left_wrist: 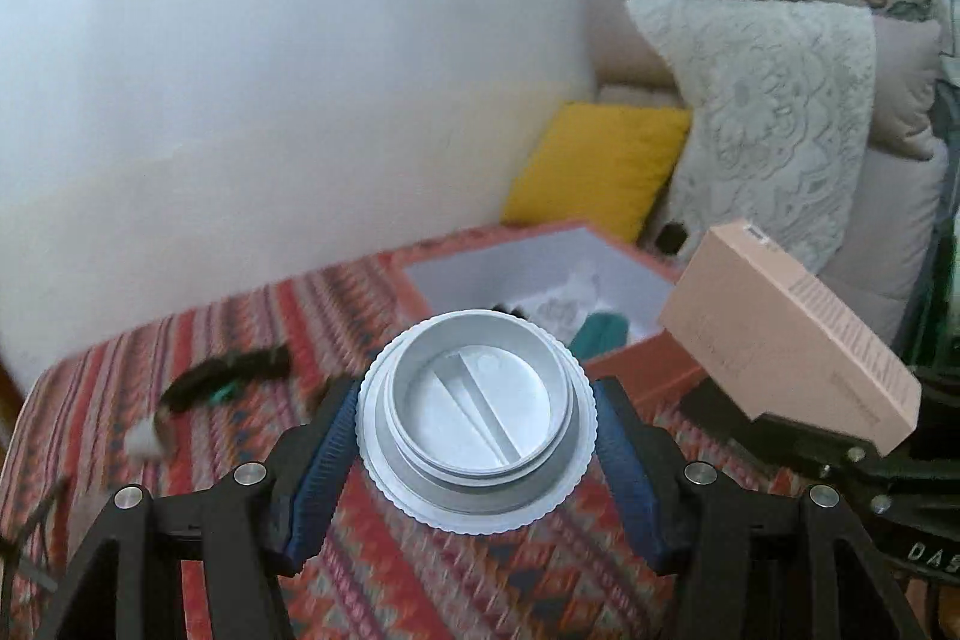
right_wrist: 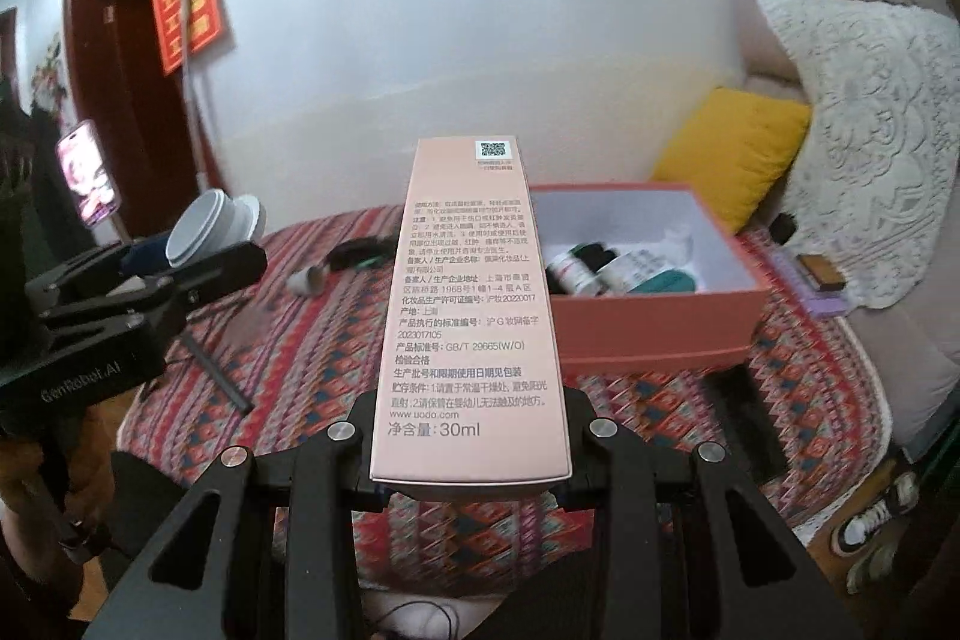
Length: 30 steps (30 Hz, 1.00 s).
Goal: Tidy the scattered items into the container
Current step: 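Carry cap and cosmetic box over the pink box and open both grippers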
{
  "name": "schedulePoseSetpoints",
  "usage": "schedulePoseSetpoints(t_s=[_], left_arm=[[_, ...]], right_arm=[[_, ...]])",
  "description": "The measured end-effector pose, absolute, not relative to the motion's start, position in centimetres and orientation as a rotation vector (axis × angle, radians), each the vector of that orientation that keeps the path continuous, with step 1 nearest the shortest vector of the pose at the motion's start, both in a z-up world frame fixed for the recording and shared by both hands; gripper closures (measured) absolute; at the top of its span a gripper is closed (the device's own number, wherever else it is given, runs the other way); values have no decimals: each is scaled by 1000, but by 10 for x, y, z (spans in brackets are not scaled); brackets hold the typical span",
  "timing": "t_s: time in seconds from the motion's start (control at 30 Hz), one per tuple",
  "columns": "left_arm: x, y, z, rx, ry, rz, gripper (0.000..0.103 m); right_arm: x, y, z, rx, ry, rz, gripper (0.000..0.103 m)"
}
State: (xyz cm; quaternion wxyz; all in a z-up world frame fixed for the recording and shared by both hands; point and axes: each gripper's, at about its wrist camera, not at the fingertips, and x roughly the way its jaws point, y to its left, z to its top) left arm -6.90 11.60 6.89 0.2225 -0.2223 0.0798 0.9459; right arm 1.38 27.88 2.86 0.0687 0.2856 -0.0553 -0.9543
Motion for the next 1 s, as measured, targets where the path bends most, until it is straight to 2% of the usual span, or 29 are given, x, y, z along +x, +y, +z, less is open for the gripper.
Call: schedulePoseSetpoints(t_s=[0.27,0.5,0.7,0.9,0.93,0.97,1.0], left_arm=[[-122,160,95,-526,221,2542,38],[-190,197,93,-526,187,2470,38],[-271,235,64,-621,191,2441,38],[-354,267,7,-809,177,2349,37],[-368,270,-4,-860,167,2309,36],[-379,270,-12,-898,149,2287,34],[-386,267,-18,-925,124,2283,31]], right_arm=[[-31,315,54,795,-175,-2973,64],[-93,340,70,724,-146,-3057,64],[-177,378,57,775,-157,-3065,64],[-274,419,14,893,-111,-3062,64],[-291,424,3,942,-78,-3071,61],[-308,428,-8,996,-43,-3082,44],[-324,432,-20,1051,-7,-3092,34]])
